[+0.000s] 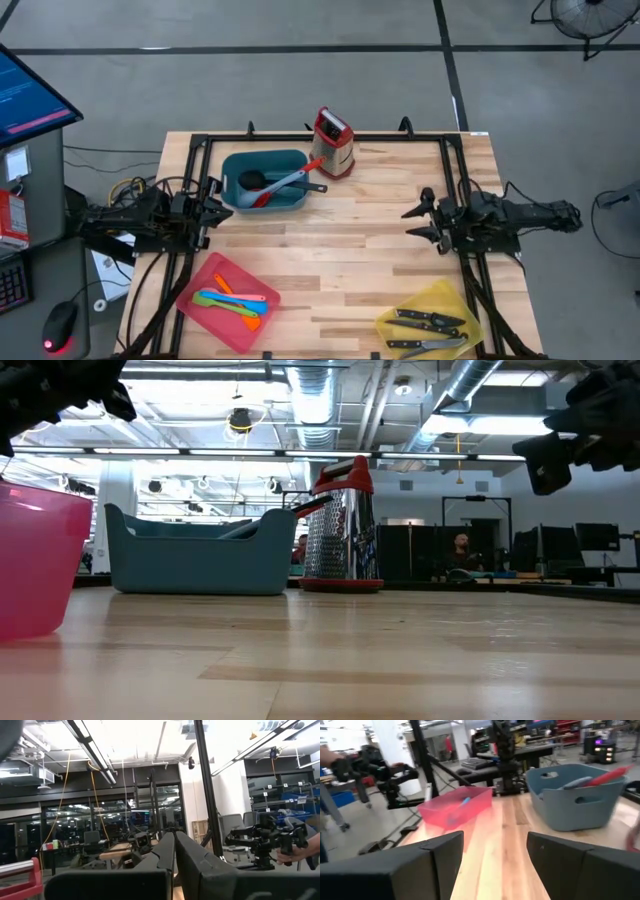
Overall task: Pick & Place Kitchen Items
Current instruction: Return to Home Position
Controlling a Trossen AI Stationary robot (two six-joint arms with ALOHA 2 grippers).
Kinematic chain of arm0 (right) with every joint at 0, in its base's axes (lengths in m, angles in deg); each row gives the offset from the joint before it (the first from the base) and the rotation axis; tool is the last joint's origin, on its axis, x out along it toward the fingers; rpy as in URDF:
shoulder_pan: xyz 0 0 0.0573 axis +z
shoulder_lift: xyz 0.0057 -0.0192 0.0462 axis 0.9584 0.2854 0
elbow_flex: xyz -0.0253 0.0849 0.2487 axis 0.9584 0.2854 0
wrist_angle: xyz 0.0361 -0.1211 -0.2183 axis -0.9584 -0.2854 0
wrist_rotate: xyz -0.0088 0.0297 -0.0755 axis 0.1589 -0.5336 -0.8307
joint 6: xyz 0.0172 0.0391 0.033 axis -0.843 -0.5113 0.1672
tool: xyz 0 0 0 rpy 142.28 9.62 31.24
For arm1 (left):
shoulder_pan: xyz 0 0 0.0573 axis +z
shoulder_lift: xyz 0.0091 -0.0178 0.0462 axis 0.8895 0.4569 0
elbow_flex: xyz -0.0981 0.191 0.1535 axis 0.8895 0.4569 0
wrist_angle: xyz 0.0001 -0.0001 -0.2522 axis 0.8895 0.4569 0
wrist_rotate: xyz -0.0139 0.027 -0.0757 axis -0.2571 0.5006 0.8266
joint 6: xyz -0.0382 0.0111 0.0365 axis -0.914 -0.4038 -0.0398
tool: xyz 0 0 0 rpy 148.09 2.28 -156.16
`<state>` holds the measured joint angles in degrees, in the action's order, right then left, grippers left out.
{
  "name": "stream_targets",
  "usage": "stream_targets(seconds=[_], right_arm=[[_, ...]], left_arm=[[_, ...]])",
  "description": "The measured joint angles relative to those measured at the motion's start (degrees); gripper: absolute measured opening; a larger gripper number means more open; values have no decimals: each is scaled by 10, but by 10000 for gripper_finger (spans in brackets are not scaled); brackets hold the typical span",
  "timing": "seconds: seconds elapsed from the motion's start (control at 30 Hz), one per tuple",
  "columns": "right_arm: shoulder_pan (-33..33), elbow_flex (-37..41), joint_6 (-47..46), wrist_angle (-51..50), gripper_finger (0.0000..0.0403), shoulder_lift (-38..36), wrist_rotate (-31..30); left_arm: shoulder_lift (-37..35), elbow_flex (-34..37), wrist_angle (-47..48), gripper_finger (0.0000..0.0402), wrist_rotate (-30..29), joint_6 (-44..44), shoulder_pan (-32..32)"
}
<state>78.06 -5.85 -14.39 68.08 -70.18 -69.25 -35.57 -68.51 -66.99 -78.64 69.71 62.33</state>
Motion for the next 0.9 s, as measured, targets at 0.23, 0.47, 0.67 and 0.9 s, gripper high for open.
stream_targets(seconds=[0.23,0.47,0.67,0.9], right_arm=[[-22,0,-3,-1,213,0,-1],[-13,3,9,6,215,1,-1],[-14,7,24,16,213,1,-33],[-14,7,23,16,215,1,-32]], left_arm=[[0,0,0,2,0,0,-14],[0,0,0,2,0,0,-15],[0,0,0,2,0,0,-15],[0,0,0,2,0,0,-15]])
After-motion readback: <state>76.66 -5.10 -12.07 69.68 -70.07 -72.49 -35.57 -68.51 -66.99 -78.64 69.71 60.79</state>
